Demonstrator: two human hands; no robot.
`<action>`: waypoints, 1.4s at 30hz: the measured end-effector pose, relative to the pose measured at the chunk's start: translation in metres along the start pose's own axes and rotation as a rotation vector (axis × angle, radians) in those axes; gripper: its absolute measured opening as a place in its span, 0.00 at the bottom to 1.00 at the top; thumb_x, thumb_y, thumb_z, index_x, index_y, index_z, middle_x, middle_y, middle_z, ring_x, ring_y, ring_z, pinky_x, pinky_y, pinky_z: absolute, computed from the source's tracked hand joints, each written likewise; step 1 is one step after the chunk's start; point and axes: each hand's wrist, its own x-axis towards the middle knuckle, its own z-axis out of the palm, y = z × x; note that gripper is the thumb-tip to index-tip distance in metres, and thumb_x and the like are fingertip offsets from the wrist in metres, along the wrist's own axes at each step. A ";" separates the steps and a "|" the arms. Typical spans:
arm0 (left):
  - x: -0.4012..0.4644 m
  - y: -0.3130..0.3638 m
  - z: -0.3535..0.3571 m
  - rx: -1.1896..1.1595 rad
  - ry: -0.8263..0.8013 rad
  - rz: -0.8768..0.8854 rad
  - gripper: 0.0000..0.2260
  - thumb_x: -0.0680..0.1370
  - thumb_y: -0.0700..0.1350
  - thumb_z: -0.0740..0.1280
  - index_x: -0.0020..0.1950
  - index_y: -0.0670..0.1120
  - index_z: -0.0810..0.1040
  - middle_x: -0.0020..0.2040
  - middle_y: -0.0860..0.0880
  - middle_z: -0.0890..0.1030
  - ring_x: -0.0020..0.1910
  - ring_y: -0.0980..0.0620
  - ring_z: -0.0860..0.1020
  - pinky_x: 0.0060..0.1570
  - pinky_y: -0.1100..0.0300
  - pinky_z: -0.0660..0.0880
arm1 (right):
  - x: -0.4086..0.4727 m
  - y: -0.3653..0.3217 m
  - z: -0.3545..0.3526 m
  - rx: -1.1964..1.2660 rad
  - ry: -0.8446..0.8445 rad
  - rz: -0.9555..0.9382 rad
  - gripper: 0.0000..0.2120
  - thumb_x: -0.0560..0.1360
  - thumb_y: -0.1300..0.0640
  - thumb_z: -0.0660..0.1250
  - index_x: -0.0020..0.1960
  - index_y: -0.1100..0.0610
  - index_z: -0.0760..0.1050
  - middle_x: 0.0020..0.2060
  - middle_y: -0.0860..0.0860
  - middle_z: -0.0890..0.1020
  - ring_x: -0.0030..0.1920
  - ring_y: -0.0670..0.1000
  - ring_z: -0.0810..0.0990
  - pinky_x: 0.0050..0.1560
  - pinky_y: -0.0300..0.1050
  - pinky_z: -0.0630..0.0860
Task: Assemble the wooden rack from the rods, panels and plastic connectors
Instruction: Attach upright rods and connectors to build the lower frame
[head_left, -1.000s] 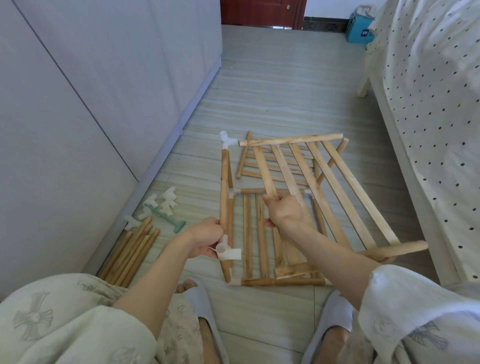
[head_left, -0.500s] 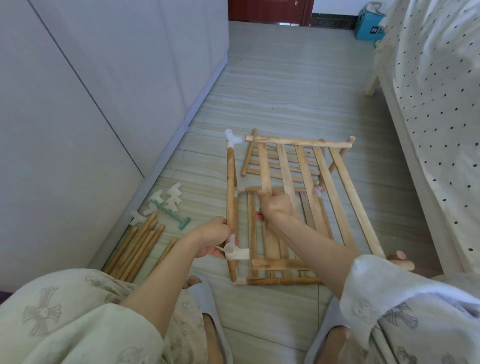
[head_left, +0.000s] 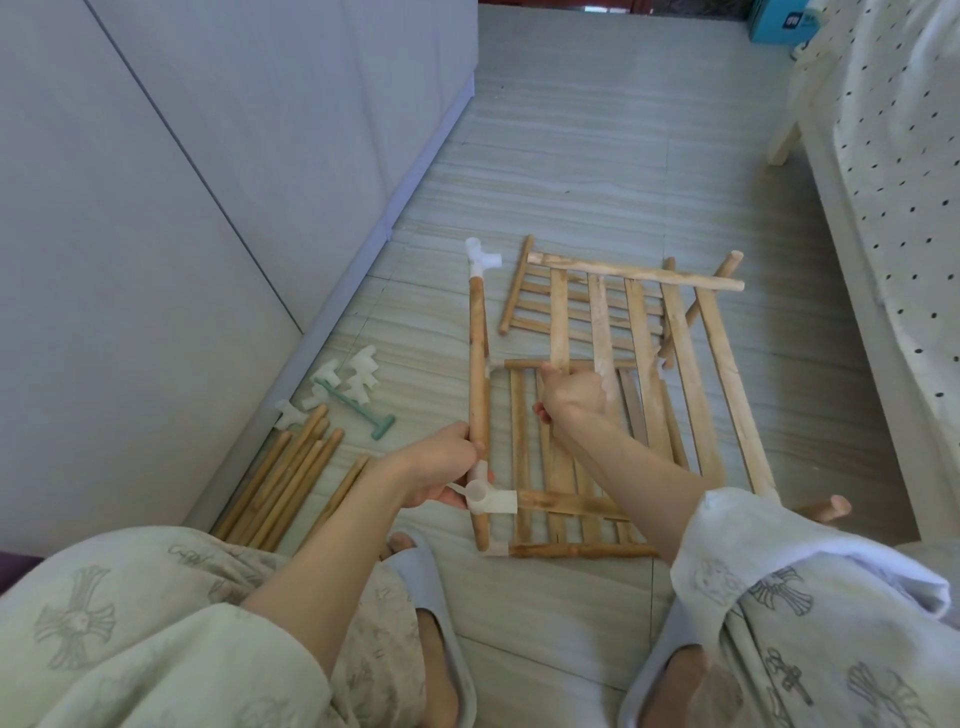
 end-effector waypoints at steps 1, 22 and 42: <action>0.000 0.000 0.001 0.001 0.005 0.001 0.08 0.83 0.41 0.52 0.59 0.44 0.66 0.45 0.46 0.76 0.43 0.52 0.75 0.41 0.56 0.78 | 0.000 0.002 0.002 0.001 0.005 -0.011 0.14 0.78 0.51 0.63 0.56 0.60 0.74 0.29 0.51 0.76 0.26 0.49 0.76 0.38 0.47 0.79; -0.008 0.001 0.008 0.047 0.057 0.042 0.06 0.83 0.41 0.53 0.56 0.44 0.68 0.40 0.47 0.77 0.38 0.54 0.75 0.34 0.61 0.76 | -0.004 0.002 0.015 0.024 -0.028 0.046 0.13 0.78 0.51 0.62 0.56 0.59 0.73 0.32 0.50 0.74 0.27 0.51 0.78 0.41 0.48 0.82; -0.010 0.004 0.009 0.029 0.011 0.018 0.06 0.83 0.41 0.53 0.56 0.43 0.68 0.40 0.46 0.77 0.38 0.52 0.76 0.34 0.59 0.77 | 0.004 0.014 0.007 0.037 -0.098 0.043 0.13 0.80 0.53 0.58 0.55 0.60 0.75 0.30 0.54 0.75 0.26 0.49 0.73 0.24 0.41 0.69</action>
